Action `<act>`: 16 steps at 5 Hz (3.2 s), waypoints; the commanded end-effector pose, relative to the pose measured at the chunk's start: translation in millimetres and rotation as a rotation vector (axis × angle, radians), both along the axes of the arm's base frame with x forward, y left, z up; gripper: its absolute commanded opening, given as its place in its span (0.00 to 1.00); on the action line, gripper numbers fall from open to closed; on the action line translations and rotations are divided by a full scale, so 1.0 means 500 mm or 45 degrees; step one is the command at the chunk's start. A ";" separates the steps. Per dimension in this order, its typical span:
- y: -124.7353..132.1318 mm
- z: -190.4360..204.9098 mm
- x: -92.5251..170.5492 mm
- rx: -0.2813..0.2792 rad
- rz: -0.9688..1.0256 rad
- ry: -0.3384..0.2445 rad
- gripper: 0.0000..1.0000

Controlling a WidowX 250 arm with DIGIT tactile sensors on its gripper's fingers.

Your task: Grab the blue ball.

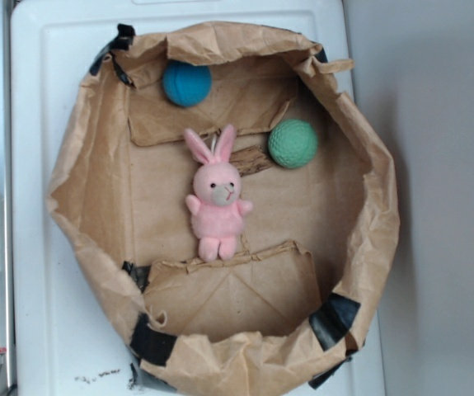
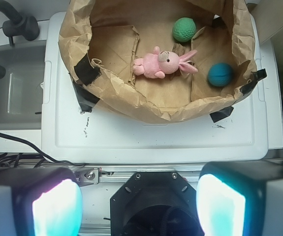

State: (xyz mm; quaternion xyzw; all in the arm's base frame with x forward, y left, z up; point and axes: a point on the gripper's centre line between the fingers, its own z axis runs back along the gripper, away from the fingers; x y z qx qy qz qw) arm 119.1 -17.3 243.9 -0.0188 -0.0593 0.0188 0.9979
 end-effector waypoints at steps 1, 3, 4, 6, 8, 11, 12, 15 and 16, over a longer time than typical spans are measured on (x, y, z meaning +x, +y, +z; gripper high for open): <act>0.000 0.000 0.000 0.000 0.000 0.000 1.00; 0.004 -0.066 0.068 0.082 0.144 -0.035 1.00; 0.010 -0.088 0.133 0.074 0.260 -0.035 1.00; 0.034 -0.114 0.182 0.054 0.472 -0.012 1.00; 0.034 -0.114 0.182 0.054 0.472 -0.012 1.00; 0.011 -0.231 0.201 0.189 0.835 -0.045 1.00; 0.044 -0.260 0.193 0.152 1.082 -0.054 1.00; 0.121 -0.276 0.201 0.122 1.261 -0.021 1.00; 0.133 -0.293 0.210 0.180 1.322 -0.050 1.00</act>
